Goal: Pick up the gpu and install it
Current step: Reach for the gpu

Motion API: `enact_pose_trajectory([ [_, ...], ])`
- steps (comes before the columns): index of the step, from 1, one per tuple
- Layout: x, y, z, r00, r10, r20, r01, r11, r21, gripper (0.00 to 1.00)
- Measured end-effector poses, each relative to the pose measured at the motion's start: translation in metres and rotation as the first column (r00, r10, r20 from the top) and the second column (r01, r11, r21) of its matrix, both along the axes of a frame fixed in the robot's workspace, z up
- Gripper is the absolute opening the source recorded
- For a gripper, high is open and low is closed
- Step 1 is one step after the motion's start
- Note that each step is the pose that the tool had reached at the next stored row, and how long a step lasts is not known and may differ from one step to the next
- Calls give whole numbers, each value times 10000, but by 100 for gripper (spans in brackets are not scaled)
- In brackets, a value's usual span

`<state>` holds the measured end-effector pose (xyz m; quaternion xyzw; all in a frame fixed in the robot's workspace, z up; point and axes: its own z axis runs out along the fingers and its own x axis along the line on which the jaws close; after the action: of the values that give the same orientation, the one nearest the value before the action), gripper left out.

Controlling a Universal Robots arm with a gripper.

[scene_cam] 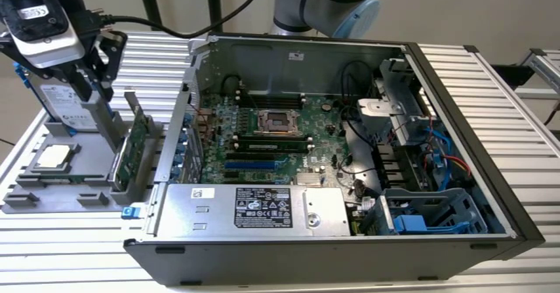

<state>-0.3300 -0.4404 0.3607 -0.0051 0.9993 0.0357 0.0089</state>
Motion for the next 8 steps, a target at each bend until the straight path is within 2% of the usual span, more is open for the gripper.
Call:
enact_pose_trajectory([
  [8, 0, 0, -37, 10000, 45, -1, -45, 10000, 0, 100],
])
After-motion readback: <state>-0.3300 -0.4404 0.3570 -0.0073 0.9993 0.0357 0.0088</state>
